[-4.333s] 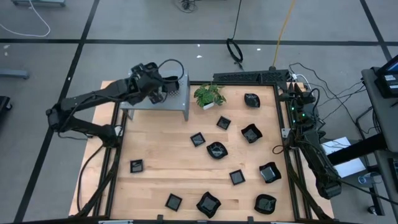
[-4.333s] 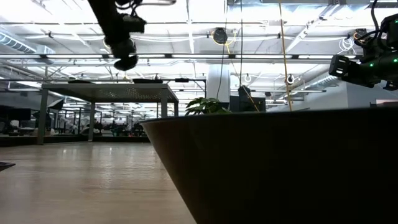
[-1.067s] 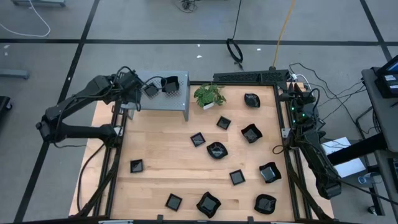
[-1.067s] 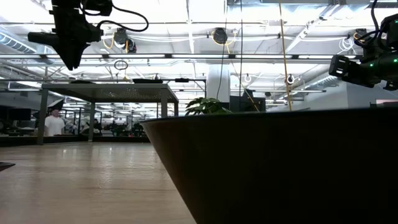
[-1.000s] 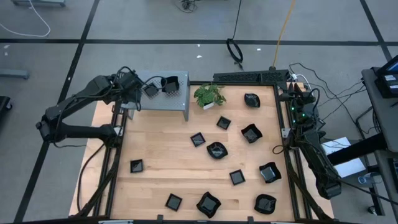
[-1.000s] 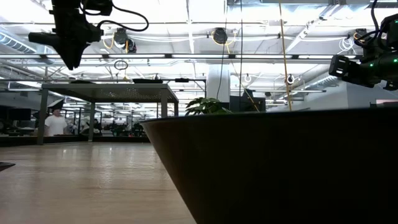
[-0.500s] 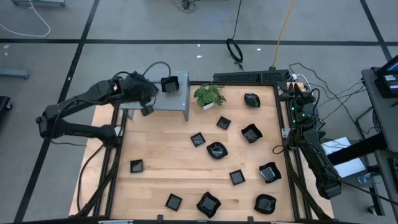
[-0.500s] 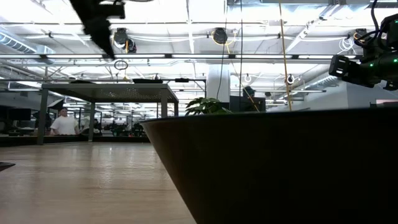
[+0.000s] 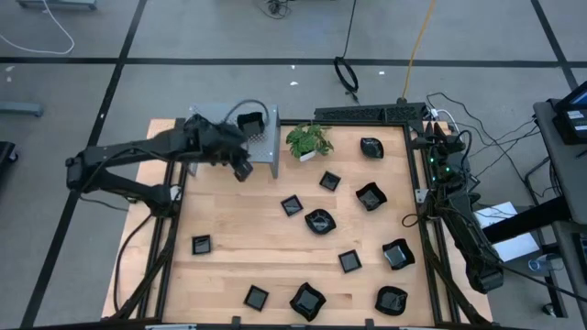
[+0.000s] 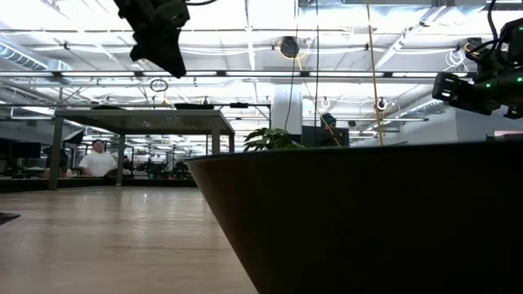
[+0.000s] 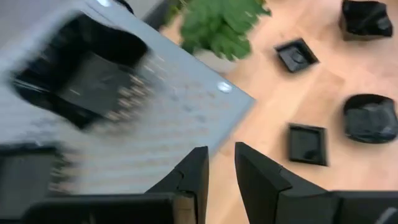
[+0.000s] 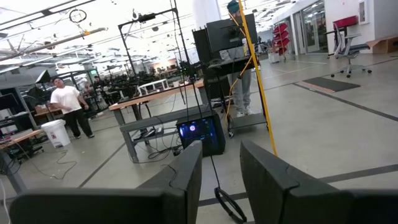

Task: Pick & Place Mini shaped plates
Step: Stack the black square plate on top of the other black square plate on the shelf

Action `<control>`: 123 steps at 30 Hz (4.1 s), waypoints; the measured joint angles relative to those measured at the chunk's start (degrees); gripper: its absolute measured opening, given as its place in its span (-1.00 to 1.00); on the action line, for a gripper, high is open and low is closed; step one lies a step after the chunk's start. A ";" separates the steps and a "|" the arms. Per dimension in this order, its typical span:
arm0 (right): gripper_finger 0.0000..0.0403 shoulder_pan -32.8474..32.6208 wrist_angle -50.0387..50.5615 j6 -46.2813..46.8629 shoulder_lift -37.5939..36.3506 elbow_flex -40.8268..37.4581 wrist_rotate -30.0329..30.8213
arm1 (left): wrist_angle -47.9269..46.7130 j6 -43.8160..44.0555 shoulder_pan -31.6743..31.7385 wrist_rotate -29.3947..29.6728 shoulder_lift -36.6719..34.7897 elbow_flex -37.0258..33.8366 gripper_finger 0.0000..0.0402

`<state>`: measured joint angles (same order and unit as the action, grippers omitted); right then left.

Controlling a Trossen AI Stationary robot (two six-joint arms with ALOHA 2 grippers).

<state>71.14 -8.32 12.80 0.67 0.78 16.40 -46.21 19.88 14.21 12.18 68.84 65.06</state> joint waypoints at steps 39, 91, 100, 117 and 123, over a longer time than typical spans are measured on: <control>-0.50 -0.01 -0.02 0.00 -0.02 0.02 0.00 | 15.55 69.65 -46.28 -10.75 15.49 -0.11 -0.59; -0.50 -0.01 -0.01 0.00 -0.01 0.01 0.00 | 17.77 89.43 -51.46 -15.39 30.17 0.00 -0.58; -0.50 -0.01 -0.02 0.00 -0.02 0.02 0.00 | 20.63 93.82 -51.84 -20.35 32.43 0.01 -0.45; -0.50 -0.01 0.00 0.00 -0.02 0.00 0.00 | 19.57 91.45 -52.16 -16.40 33.70 0.02 -0.03; -0.50 0.00 0.00 0.00 -0.01 0.00 0.01 | 24.60 89.46 -52.22 -17.24 39.06 0.00 -0.03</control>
<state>71.14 -8.32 12.80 0.65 0.78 16.42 -21.61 109.34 -38.01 -5.06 107.90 65.06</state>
